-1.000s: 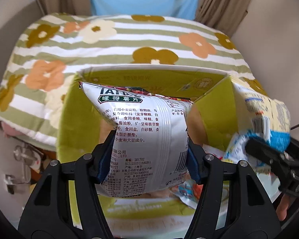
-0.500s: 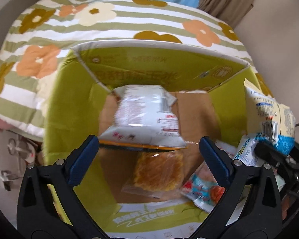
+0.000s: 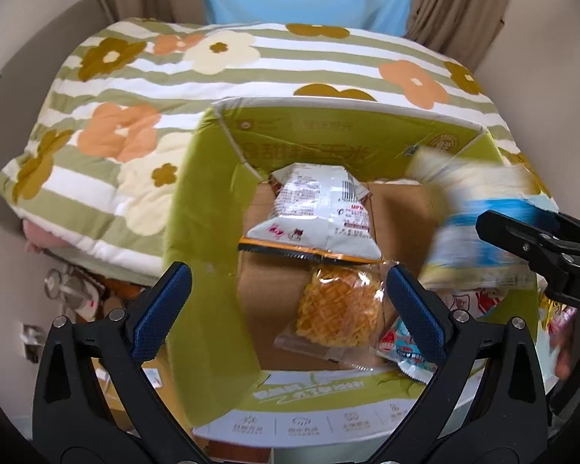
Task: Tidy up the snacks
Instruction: 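Drop the white chip bag into the box while the right tool drops its bag in, then move both tools back over the remaining snacks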
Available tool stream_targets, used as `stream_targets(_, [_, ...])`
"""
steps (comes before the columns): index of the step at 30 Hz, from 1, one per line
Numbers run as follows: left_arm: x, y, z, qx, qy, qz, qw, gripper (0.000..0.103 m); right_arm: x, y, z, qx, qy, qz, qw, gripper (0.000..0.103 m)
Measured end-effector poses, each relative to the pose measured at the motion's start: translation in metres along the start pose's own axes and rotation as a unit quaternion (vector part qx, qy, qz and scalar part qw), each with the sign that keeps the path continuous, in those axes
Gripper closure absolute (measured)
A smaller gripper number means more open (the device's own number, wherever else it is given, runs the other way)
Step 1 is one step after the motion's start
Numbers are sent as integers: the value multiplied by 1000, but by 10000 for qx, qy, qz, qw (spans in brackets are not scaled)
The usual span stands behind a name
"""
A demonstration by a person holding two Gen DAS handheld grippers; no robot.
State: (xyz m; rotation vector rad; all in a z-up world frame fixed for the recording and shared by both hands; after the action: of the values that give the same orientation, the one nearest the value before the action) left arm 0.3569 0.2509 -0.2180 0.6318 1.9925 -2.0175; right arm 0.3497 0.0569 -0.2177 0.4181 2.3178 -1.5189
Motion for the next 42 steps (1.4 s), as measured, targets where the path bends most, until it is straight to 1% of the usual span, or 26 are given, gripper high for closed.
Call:
stream_targets(1, [3,-2,-2,-10,-32,-6,10000,3,1,0,-1,0,-19,36,10000,5])
stream_targets(3, [8,-5,-5,-22,-86,-9,10000,3,4,-2,-3,-2,-59,141,9999,5])
stream_targets(5, [14,-8,-7,-36,-129,-19,9999,3,9,-4,-3,17,-58,140,9999,5])
stream_targets(11, [26,-12,-7,-47,-135,-36,9999,3,30,-7,5,10,217,-167,9996,5])
stream_targets(15, [25,-21,-3,-46,-66,87,9999,3,36,-17,5,-68,352,-238,9991,5])
stream_targets(19, [24,-30,5,36,63,164,9998,3,42,-32,1,69,274,-105,9995,5])
stream_targets(23, [23,-38,22,102,311,220,9992,3,47,-47,4,128,337,24,9993,5])
stream_targets(28, [20,-51,49,179,524,380,9977,3,55,-74,21,222,370,236,9988,5])
stream_targets(33, [15,-65,86,322,659,514,9960,3,59,-103,48,231,484,445,9976,5])
stream_targets(38, [8,-78,136,363,718,672,9945,3,64,-140,92,281,507,600,9965,5])
stream_targets(42, [5,-85,189,498,736,742,9933,3,70,-172,137,369,552,685,9954,5])
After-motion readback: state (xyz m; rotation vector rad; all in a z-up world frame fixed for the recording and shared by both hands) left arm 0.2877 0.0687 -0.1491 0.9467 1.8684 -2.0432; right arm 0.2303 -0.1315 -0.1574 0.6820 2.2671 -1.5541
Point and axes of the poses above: each gripper's, at about its wrist camera, not at the fingertips, and y roughly the way its jaws point, z to its right, x to its underside, the point moved 6 cm from there along y, roughly the way its jaws point, and after that the axes turned 9 degrees about y, right-handed, at the moved point
